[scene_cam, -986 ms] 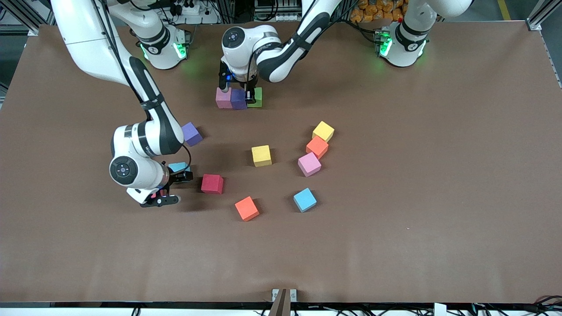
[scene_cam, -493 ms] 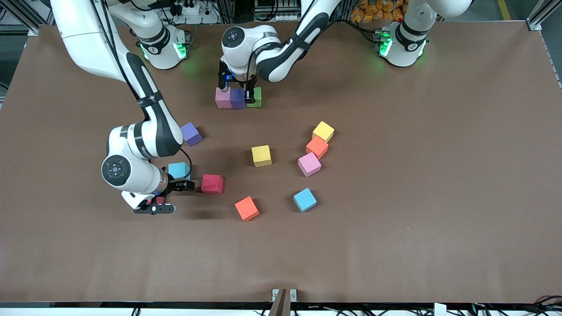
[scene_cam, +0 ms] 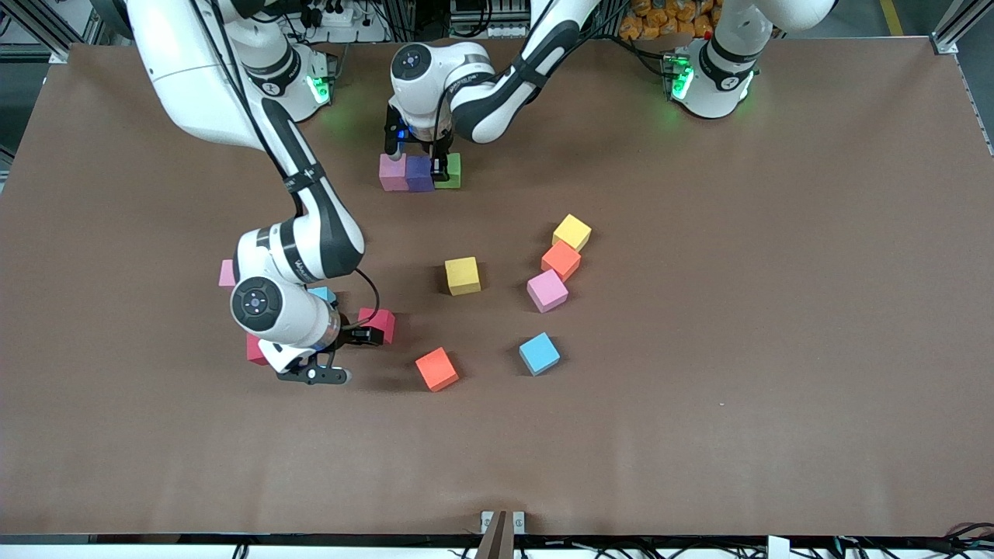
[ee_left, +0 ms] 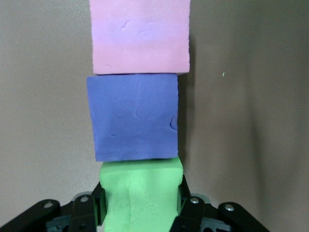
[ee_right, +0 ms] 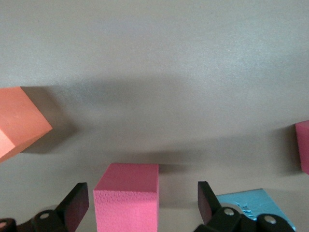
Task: Form number 2 with 11 blocks
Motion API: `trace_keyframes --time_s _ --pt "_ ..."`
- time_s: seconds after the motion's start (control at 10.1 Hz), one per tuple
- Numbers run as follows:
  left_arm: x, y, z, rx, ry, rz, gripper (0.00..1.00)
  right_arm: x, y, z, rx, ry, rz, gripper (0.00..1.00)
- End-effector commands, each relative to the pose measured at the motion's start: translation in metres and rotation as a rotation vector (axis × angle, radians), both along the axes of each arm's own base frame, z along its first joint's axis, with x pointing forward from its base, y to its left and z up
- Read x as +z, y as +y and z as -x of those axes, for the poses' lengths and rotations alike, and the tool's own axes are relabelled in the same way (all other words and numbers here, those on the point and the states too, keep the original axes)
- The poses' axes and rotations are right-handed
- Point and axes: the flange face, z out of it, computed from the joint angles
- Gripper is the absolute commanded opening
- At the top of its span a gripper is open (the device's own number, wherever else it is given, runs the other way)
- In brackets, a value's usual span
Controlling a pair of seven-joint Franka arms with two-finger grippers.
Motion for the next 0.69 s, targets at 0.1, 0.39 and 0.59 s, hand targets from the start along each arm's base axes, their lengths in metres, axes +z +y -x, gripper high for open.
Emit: trace_keyframes --time_s 0.1,0.39,0.59 --pt "-0.008 -0.007 0.002 -0.013 -0.049 0.016 1.00 -0.004 -0.003 -0.008 -0.016 0.010 -0.007 1.00" --pt "-0.006 -0.008 0.002 -0.010 -0.048 0.020 1.00 -0.005 -0.001 -0.008 -0.018 0.011 -0.009 1.00" --pt "0.008 -0.010 0.000 -0.020 -0.060 0.035 1.00 -0.011 0.014 -0.002 -0.002 0.019 -0.007 1.00"
